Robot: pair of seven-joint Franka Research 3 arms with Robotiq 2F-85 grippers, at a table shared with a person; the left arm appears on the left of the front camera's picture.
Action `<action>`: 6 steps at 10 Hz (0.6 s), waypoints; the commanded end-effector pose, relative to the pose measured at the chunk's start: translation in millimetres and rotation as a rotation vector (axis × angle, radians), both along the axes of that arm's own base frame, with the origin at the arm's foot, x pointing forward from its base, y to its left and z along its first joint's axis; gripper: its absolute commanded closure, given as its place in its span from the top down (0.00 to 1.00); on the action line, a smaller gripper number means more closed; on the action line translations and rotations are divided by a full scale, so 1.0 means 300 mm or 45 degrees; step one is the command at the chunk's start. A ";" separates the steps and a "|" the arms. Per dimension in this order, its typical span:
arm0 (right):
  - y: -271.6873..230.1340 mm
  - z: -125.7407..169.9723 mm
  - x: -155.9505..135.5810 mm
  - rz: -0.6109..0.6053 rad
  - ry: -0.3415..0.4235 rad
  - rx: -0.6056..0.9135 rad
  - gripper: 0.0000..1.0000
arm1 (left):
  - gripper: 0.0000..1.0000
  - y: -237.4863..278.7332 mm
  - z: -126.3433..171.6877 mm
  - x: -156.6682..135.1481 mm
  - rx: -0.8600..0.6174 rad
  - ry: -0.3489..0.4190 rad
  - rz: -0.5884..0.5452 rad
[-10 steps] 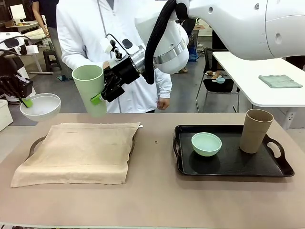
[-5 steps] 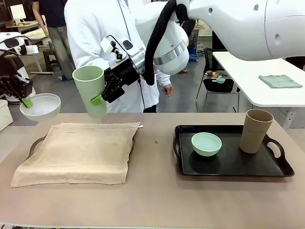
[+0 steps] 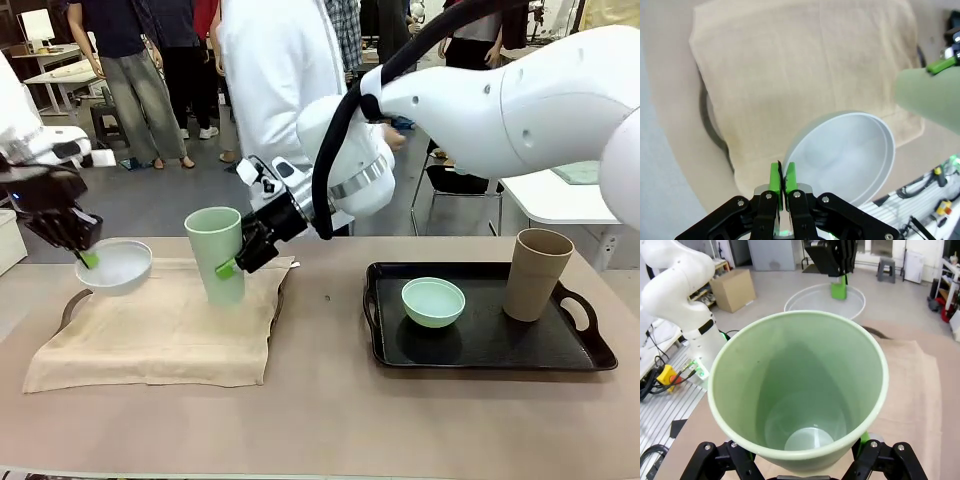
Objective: Set up a tray with a mat and arrange the tableware.
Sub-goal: Place the Picnic Bowl and Reusable plastic cup back onto the Handle tray in front of the human's position.
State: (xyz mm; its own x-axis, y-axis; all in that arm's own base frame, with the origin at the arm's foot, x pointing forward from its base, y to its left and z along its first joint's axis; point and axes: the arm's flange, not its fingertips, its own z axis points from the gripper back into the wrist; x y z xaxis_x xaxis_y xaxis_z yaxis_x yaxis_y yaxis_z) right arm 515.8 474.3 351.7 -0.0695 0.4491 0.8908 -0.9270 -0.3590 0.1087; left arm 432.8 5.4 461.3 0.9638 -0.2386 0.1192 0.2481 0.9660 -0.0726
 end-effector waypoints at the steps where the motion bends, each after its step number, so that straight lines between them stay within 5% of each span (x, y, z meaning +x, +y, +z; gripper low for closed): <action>1: -0.017 -0.009 -0.017 0.002 0.062 0.004 0.85 | 0.04 -0.019 -0.068 0.026 -0.020 -0.016 -0.035; 5: -0.003 -0.046 -0.004 0.004 0.043 -0.018 0.85 | 0.04 -0.027 -0.097 0.028 0.003 0.026 -0.015; 6: 0.002 -0.040 0.006 -0.009 -0.062 -0.059 0.85 | 0.04 -0.018 -0.108 0.038 0.000 0.036 -0.003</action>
State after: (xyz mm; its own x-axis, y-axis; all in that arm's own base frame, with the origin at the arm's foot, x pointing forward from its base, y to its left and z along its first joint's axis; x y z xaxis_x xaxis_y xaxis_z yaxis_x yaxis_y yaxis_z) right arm 516.6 473.6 338.2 -0.0577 0.4667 0.8825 -0.9252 -0.3571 0.1283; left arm 441.0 -2.0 432.7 0.9636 -0.2488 0.0981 0.2565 0.9636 -0.0757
